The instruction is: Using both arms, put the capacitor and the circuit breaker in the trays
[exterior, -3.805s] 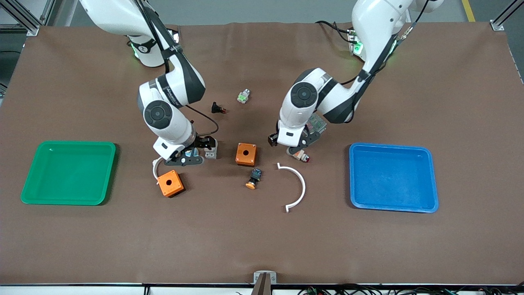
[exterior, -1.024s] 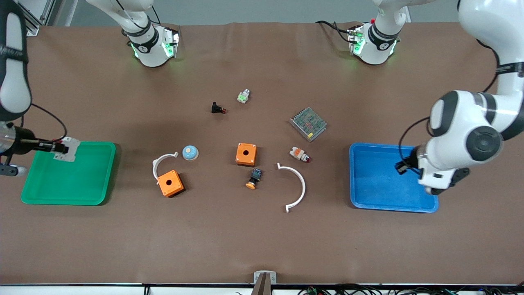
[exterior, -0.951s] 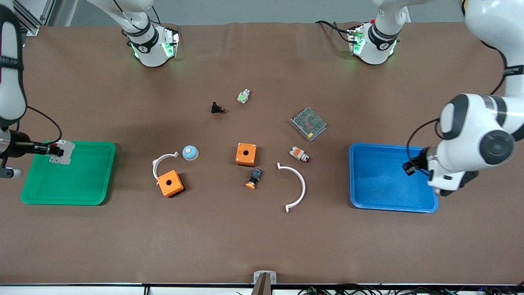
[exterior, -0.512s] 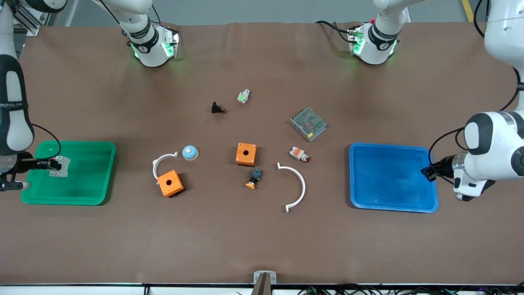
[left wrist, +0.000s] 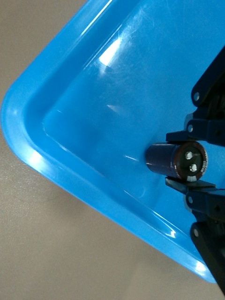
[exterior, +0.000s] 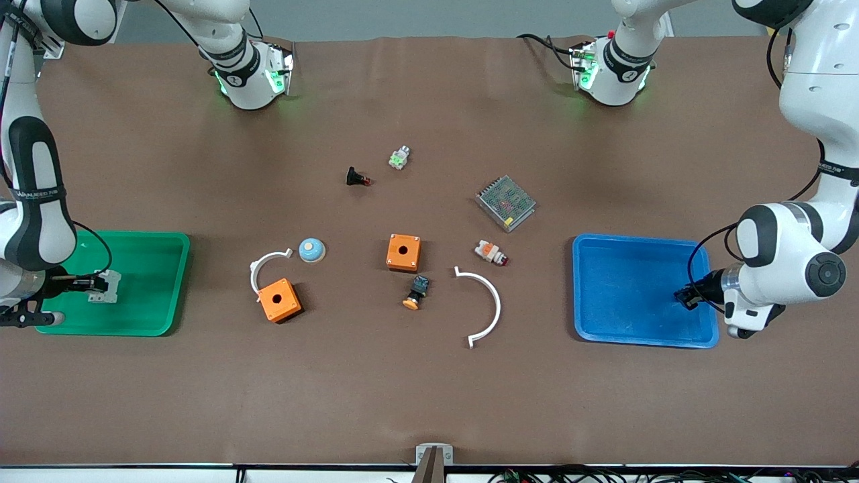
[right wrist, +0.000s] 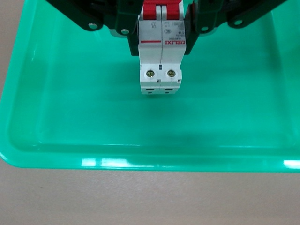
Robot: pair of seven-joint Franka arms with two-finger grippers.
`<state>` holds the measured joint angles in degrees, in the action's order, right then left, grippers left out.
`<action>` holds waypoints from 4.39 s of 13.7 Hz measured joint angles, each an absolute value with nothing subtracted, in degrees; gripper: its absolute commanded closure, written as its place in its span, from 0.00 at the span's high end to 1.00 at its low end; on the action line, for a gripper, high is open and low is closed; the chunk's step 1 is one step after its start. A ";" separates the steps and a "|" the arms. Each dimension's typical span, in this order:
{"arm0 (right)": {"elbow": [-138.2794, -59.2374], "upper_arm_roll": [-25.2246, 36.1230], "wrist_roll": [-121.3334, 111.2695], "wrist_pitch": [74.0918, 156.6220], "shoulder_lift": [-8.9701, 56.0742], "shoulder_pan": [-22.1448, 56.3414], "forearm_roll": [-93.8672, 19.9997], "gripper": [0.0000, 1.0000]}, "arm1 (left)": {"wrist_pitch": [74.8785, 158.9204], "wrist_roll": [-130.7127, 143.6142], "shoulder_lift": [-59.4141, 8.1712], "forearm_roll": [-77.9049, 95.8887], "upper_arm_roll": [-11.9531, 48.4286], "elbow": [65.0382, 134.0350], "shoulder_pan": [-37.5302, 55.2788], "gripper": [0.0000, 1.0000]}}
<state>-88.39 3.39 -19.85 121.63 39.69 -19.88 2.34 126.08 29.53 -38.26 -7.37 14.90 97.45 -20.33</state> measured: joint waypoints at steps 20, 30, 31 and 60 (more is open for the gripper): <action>-90.39 1.82 -2.52 103.43 23.62 -9.41 -2.36 1.00 | 100.54 12.08 -9.41 -7.47 19.50 88.35 -20.08 1.00; -95.79 1.85 6.21 92.80 3.54 -0.10 -2.35 1.00 | 88.31 9.50 1.70 -4.40 11.22 87.77 -5.13 1.00; -94.03 1.98 6.21 91.75 3.15 -0.10 -2.35 1.00 | 88.31 9.33 1.71 -3.71 9.42 87.98 -3.85 1.00; -81.43 3.11 6.20 90.92 3.26 -0.80 -2.23 1.00 | 87.24 9.06 3.03 0.06 4.21 90.89 0.48 1.00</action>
<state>-81.43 3.11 6.20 90.92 3.26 -0.80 -2.23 87.24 9.06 3.03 0.06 4.21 90.89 0.48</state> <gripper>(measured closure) 0.000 0.000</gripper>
